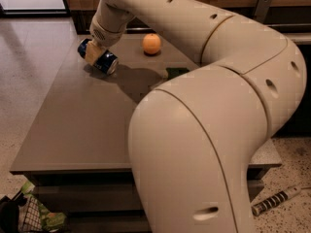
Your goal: Knock pepsi can over
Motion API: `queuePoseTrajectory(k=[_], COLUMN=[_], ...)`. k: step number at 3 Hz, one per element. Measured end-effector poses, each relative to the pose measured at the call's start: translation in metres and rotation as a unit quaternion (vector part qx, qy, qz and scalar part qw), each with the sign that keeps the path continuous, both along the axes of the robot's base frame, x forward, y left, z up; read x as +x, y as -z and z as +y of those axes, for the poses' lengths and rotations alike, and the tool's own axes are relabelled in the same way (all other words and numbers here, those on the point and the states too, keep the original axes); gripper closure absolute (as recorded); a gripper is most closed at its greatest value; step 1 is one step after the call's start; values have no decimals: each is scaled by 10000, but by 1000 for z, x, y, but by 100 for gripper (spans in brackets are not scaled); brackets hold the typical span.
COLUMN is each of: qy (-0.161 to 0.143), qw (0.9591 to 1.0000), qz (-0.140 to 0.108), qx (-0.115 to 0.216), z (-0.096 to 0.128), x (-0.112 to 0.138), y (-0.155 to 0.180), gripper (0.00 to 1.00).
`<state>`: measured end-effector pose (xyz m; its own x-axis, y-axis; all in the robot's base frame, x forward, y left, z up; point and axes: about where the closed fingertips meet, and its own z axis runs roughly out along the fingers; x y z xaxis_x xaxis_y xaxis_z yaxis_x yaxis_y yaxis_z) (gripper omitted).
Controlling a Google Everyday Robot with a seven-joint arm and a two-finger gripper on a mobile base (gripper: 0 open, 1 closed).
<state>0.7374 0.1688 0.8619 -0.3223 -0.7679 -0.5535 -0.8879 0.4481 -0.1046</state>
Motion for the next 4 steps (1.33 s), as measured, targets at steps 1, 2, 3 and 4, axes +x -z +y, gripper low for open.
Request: queuePoseTrajectory(k=[1,2,3,4], qy=[-205,-462,-463,-463], qw=[9997,9978,9978,9978], qz=[107,152,152,152], qx=[65,447,448,447], z=[14,31,31,31], x=[5,9,9,9], y=[13,25,23,23], gripper=[100,83,61,36])
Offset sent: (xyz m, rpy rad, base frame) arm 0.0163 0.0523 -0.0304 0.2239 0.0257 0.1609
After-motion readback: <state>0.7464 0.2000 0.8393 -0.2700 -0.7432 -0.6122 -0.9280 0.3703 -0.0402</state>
